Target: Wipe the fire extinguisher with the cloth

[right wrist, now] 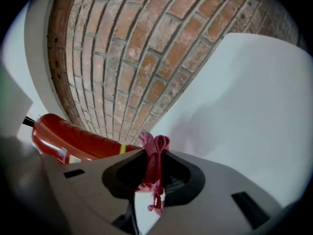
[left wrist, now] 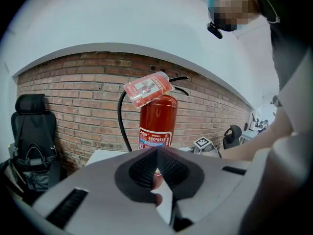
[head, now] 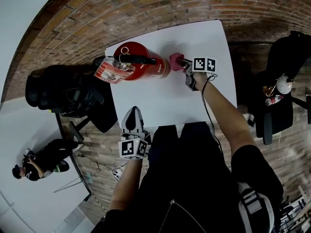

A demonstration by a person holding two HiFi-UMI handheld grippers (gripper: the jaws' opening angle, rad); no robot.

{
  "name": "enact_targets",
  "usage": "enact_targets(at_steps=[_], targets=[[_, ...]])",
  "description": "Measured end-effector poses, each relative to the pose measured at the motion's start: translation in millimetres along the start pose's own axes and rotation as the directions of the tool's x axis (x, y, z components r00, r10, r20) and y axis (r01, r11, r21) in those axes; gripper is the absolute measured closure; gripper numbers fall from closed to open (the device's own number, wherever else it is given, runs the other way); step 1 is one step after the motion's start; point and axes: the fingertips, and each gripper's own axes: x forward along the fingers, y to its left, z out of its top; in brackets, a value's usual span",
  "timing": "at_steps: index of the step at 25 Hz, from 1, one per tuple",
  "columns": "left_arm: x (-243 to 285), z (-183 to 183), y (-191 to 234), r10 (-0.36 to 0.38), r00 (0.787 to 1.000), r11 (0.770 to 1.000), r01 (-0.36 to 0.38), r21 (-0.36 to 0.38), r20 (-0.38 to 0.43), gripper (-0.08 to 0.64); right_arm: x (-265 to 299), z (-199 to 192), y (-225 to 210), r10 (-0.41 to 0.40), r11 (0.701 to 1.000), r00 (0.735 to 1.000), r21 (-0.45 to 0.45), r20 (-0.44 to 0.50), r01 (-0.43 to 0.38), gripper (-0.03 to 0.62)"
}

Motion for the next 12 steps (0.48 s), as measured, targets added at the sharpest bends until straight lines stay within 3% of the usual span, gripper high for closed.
enact_targets(at_steps=[6, 12], targets=[[8, 7, -8, -0.026, 0.999, 1.000, 0.026, -0.005, 0.025, 0.534, -43, 50, 90, 0.169, 0.983, 0.985, -0.067, -0.036, -0.171, 0.491], [11, 16, -16, -0.040, 0.998, 0.999, 0.040, -0.002, 0.045, 0.534, -70, 72, 177, 0.276, 0.953, 0.958, -0.110, -0.084, -0.284, 0.491]])
